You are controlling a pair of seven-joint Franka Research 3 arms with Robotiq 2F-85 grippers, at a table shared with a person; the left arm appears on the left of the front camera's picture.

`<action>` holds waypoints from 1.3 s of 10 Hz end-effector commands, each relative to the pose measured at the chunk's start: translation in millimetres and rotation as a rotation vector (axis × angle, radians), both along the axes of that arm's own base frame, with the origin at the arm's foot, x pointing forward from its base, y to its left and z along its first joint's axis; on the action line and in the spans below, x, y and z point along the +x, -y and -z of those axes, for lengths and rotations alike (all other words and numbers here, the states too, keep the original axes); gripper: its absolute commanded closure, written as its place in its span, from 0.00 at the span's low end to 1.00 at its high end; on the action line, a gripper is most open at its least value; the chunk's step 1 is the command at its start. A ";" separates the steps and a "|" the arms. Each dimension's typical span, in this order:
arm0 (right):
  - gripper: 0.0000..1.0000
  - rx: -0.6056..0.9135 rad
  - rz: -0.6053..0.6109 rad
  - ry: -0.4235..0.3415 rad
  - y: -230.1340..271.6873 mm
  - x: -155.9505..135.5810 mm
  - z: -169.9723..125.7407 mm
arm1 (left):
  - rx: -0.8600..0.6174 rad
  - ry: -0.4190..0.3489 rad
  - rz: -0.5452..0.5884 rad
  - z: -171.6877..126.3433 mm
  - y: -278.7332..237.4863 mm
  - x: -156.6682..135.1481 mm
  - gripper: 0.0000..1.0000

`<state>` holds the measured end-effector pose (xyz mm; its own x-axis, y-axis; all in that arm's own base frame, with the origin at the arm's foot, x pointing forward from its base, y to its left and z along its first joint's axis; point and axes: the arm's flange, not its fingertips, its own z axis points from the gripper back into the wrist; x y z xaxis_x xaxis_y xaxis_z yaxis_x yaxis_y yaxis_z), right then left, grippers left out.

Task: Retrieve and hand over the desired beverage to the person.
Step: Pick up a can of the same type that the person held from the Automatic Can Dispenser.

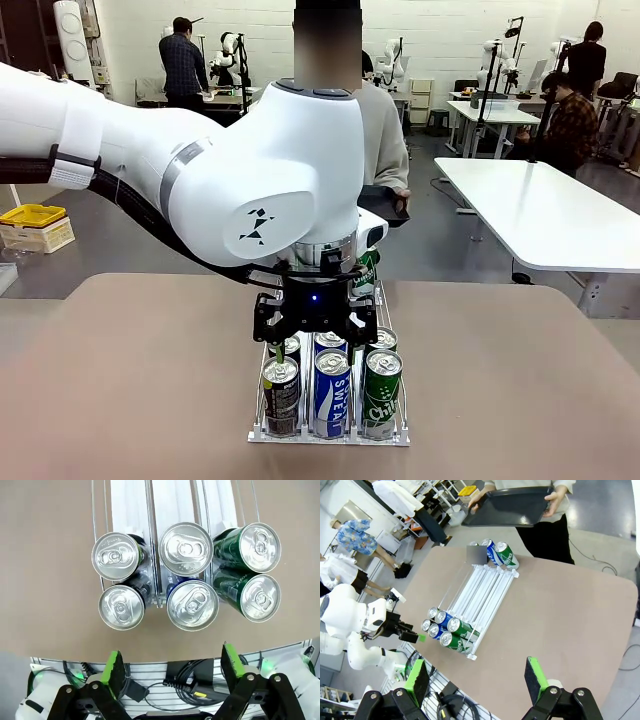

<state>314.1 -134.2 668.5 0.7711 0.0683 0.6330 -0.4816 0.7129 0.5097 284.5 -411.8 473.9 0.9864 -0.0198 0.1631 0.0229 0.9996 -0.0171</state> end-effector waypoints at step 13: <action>0.00 0.027 -0.023 0.021 -0.3 2.3 0.5 | 0.031 -0.006 -0.016 34.8 37.5 34.8 0.00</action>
